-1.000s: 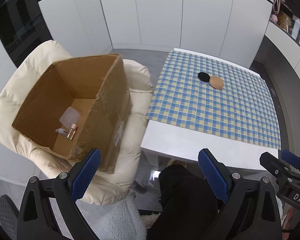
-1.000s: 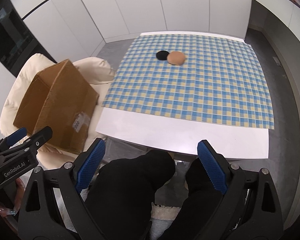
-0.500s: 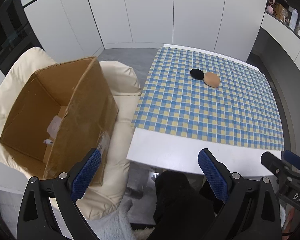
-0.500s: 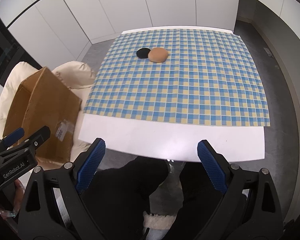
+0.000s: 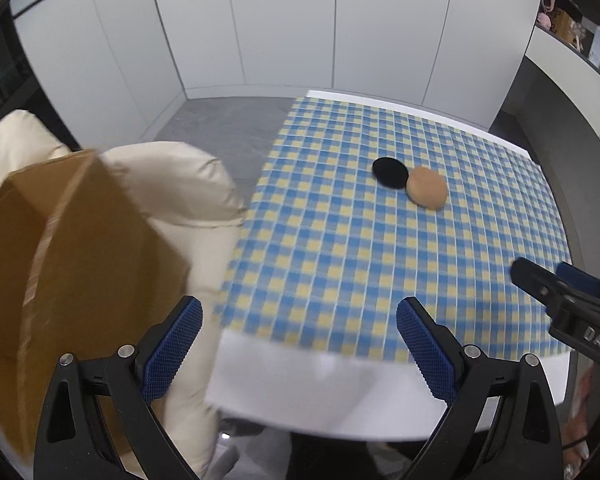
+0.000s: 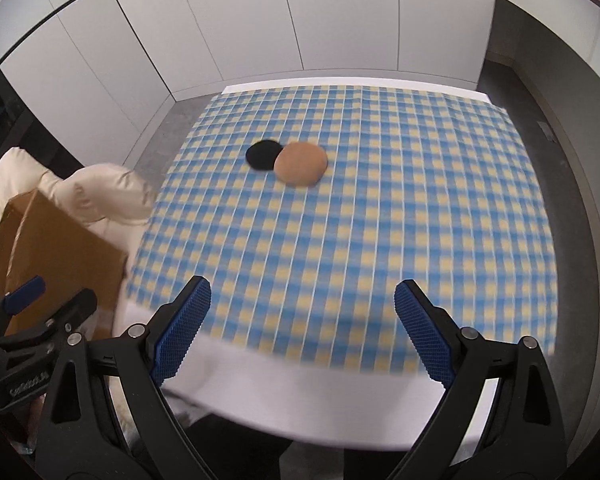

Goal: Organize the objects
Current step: 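Lower the right tool onto the tan sponge while the left tool approaches the black sponge, then grasp the tan sponge with the right tool while the left tool grasps the black sponge, then lift the tan sponge with the right tool while the left tool lifts the black sponge, then carry both sponges with both tools over the cardboard box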

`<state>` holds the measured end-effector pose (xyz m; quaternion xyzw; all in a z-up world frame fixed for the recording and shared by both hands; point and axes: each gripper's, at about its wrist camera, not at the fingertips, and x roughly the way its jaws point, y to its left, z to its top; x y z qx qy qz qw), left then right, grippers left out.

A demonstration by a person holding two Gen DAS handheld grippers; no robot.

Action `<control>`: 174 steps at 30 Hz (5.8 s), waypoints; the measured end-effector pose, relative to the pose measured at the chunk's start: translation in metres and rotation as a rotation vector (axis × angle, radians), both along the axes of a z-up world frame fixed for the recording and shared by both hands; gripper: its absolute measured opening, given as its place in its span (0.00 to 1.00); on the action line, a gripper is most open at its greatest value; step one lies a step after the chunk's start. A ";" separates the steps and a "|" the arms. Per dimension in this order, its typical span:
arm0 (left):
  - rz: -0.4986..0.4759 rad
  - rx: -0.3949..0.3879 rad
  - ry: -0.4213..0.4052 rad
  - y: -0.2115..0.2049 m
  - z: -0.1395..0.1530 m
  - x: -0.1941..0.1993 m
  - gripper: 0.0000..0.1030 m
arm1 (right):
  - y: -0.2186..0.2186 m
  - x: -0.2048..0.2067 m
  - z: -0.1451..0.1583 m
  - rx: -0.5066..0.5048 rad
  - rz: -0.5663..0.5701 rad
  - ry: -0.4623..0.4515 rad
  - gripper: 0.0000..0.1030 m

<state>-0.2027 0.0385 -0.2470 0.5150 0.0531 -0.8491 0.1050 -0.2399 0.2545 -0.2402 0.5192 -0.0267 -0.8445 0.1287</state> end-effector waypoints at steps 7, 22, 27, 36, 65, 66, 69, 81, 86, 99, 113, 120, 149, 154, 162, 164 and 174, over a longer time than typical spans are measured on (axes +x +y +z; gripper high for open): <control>-0.074 0.016 0.003 0.001 -0.042 -0.062 0.95 | -0.013 -0.076 -0.042 -0.021 0.031 -0.001 0.92; -0.066 0.068 -0.048 -0.024 -0.100 -0.137 0.95 | -0.064 -0.164 -0.127 0.110 0.192 0.027 0.92; -0.111 0.092 -0.054 -0.014 -0.106 -0.152 0.95 | -0.063 -0.168 -0.127 0.164 0.178 0.097 0.69; -0.196 0.044 -0.079 0.030 -0.129 -0.193 0.95 | -0.021 -0.168 -0.114 0.070 0.133 0.107 0.61; -0.150 -0.025 0.015 0.076 -0.016 -0.201 0.46 | 0.032 -0.139 -0.038 0.068 -0.018 0.102 0.61; -0.152 -0.029 0.024 0.077 -0.009 -0.198 0.46 | 0.032 -0.137 -0.031 0.073 -0.022 0.108 0.61; -0.161 -0.030 0.053 0.082 0.019 -0.189 0.46 | 0.034 -0.134 -0.013 0.060 -0.029 0.117 0.61; -0.163 -0.017 0.153 0.065 0.125 -0.155 0.46 | 0.041 -0.111 0.099 0.060 -0.070 0.207 0.61; -0.154 0.003 0.217 0.057 0.175 -0.138 0.46 | 0.038 -0.099 0.150 0.083 -0.073 0.259 0.61; -0.166 0.064 0.318 0.051 0.272 -0.092 0.46 | 0.038 -0.065 0.254 0.067 -0.083 0.346 0.61; -0.182 0.013 0.353 0.069 0.318 -0.045 0.46 | 0.056 -0.020 0.319 0.050 -0.109 0.406 0.61; -0.210 0.002 0.374 0.074 0.331 -0.025 0.46 | 0.062 -0.011 0.326 0.049 -0.110 0.403 0.61; -0.121 -0.111 0.412 0.053 0.302 0.133 0.47 | 0.055 0.120 0.287 0.065 -0.060 0.409 0.62; -0.099 -0.102 0.398 0.044 0.292 0.159 0.47 | 0.061 0.143 0.271 0.072 -0.085 0.384 0.62; -0.061 -0.105 0.373 0.037 0.277 0.184 0.47 | 0.062 0.172 0.248 0.092 -0.101 0.337 0.62; -0.071 -0.103 0.361 0.037 0.272 0.188 0.47 | 0.062 0.180 0.243 0.083 -0.088 0.324 0.62; -0.088 -0.141 0.298 0.046 0.244 0.200 0.47 | 0.062 0.210 0.210 0.062 -0.045 0.249 0.62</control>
